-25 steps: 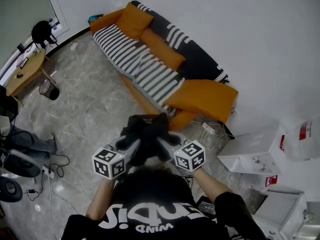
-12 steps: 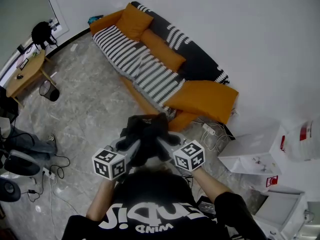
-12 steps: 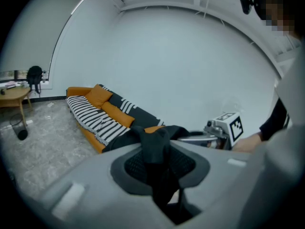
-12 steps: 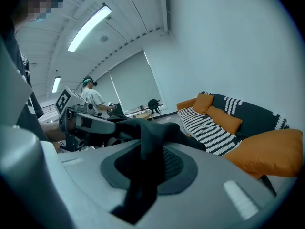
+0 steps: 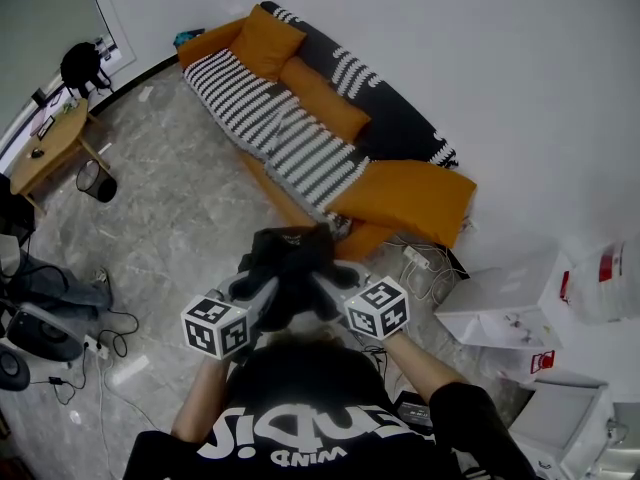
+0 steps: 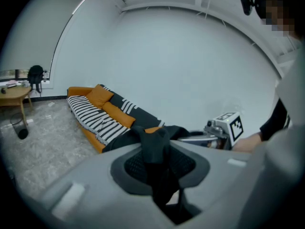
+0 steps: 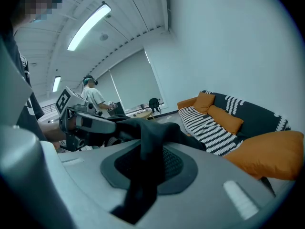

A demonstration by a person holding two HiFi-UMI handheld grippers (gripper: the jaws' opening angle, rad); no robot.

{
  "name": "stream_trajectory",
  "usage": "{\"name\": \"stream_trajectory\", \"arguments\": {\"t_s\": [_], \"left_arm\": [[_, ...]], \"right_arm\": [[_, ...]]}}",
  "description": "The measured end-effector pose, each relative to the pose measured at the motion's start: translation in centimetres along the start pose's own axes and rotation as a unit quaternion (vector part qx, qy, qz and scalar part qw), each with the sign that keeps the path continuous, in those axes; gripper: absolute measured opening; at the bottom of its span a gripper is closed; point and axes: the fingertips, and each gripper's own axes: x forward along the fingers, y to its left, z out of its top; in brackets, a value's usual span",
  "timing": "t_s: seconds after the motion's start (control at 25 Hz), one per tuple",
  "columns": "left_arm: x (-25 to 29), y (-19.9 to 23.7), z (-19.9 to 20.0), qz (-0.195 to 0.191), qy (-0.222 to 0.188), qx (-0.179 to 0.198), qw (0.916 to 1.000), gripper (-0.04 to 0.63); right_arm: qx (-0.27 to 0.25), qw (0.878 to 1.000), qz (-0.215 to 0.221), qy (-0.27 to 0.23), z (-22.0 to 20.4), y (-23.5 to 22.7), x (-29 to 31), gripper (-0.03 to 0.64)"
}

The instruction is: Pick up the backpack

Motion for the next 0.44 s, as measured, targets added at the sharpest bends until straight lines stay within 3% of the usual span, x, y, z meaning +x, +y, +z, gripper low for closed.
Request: {"name": "stream_trajectory", "arguments": {"t_s": [0.44], "left_arm": [[-0.3, 0.49, -0.06, 0.001, 0.005, -0.003, 1.0, 0.092]], "right_arm": [[0.0, 1.0, 0.0, 0.001, 0.03, 0.24, 0.56, 0.069]]}}
